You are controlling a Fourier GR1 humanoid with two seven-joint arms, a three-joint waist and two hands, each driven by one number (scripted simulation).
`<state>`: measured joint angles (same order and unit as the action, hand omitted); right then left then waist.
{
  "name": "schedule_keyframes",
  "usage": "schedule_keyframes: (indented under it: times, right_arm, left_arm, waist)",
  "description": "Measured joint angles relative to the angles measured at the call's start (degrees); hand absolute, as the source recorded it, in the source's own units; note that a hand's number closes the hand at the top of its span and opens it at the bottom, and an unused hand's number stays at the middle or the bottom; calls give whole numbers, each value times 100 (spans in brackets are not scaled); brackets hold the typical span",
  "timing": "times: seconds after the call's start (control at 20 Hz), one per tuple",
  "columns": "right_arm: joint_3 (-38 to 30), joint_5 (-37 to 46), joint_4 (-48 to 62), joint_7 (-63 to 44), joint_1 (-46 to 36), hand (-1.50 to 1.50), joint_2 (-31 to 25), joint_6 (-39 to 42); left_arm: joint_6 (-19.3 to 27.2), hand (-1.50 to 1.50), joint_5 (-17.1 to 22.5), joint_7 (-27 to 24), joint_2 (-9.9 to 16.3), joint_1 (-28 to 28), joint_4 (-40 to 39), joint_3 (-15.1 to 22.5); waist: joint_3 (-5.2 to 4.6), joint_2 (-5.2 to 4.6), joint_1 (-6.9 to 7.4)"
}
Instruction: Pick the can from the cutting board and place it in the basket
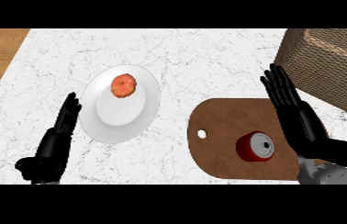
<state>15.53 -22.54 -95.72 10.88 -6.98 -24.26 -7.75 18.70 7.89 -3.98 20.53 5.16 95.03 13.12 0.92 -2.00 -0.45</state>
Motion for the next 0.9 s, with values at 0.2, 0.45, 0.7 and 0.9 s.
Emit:
schedule_keyframes:
  times: [0.2, 0.45, 0.7, 0.9]
  right_arm:
    - [-658, -551, 327, 48, -523, 150, -195, 565]
    - [-760, -169, 247, 509, -1069, -150, -1001, 1547]
    - [283, 1524, -389, 648, -1064, -150, -575, 756]
    - [850, 2407, -1101, -483, -1179, -150, -135, 10]
  left_arm:
    - [-267, 0, 203, 412, 214, -365, -268, -295]
    - [-567, 0, 535, 907, 456, -735, -603, -577]
    - [-822, 0, 769, 1295, 544, -1089, -910, -709]
    - [-993, 0, 839, 1375, 567, -1295, -1234, -839]
  waist:
    - [-53, 109, 38]
    - [-84, 136, 41]
    - [-97, 185, 19]
    - [-101, 210, -5]
